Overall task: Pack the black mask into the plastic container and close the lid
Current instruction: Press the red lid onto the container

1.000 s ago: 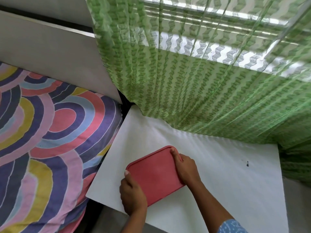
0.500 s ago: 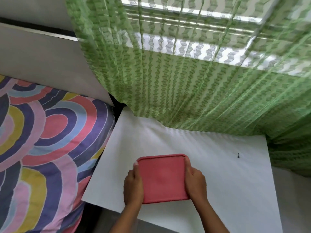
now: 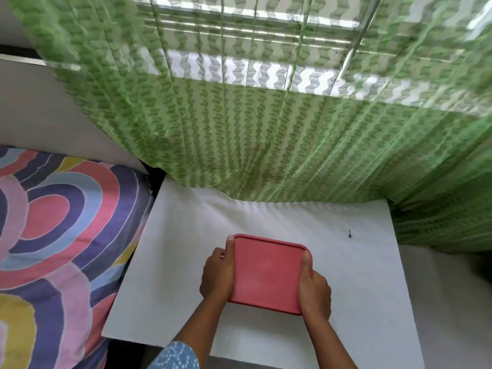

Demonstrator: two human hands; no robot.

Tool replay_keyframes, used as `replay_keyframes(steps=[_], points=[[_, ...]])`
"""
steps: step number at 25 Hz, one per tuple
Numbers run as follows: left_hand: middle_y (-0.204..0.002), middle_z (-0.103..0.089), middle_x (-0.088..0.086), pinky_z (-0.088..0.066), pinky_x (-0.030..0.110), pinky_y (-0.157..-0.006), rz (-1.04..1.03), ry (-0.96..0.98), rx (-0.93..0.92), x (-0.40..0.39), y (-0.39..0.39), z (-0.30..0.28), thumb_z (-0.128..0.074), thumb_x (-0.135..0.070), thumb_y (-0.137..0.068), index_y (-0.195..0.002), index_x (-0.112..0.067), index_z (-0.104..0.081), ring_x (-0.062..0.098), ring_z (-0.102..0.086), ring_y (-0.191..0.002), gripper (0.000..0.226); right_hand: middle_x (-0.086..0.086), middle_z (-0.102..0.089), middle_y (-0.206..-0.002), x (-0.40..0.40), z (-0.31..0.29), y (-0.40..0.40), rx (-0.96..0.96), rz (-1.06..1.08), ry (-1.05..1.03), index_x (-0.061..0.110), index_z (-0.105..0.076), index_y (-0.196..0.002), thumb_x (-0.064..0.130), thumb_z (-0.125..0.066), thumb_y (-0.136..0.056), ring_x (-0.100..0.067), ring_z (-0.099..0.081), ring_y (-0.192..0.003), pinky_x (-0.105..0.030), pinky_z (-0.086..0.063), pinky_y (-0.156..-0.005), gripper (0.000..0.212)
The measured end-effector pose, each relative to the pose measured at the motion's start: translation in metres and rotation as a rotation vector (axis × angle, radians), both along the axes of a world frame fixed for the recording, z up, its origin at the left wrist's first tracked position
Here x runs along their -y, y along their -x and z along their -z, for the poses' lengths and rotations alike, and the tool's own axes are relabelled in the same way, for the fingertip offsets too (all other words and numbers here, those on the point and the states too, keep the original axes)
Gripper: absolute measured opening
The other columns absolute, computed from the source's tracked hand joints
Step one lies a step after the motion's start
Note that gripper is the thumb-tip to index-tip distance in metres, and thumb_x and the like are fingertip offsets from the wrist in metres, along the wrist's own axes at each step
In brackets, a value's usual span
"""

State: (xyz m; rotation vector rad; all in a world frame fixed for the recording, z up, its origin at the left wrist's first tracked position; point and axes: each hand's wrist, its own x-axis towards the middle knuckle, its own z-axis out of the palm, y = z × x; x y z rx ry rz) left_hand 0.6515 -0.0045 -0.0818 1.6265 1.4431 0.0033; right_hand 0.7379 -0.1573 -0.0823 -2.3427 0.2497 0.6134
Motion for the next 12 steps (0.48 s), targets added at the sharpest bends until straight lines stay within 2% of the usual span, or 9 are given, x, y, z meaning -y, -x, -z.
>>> replay_keyframes(steps=[4,9,12], points=[[-0.09,-0.065,0.007,-0.044,0.035,-0.072,-0.041,-0.05,-0.025,0.002,0.0,0.003,-0.018,-0.075,-0.083,-0.083,-0.019,-0.057,0.027,-0.059,-0.08,0.069,-0.005,-0.06,-0.063,-0.005,-0.002,-0.006,0.029,-0.025,0.001,0.018,-0.047,-0.05,0.08,-0.007,-0.069,-0.024,-0.055,-0.061,-0.03,-0.037,-0.052,0.076],[-0.089,-0.063,0.007,-0.045,0.035,-0.072,-0.049,-0.064,-0.03,0.002,-0.003,0.003,-0.016,-0.072,-0.084,-0.083,-0.017,-0.055,0.026,-0.058,-0.079,0.068,-0.011,-0.067,-0.08,-0.01,0.001,-0.013,0.043,-0.062,0.065,0.018,-0.053,-0.058,0.077,-0.011,-0.077,-0.032,-0.06,-0.078,-0.036,-0.046,-0.067,0.075],[-0.09,-0.064,0.007,-0.045,0.035,-0.072,-0.035,-0.078,-0.048,0.001,-0.004,0.004,-0.015,-0.072,-0.084,-0.083,-0.018,-0.054,0.025,-0.057,-0.077,0.067,-0.011,-0.068,-0.086,-0.01,0.001,-0.014,0.045,-0.068,0.063,0.018,-0.056,-0.065,0.08,-0.007,-0.071,-0.032,-0.06,-0.081,-0.038,-0.048,-0.074,0.079]])
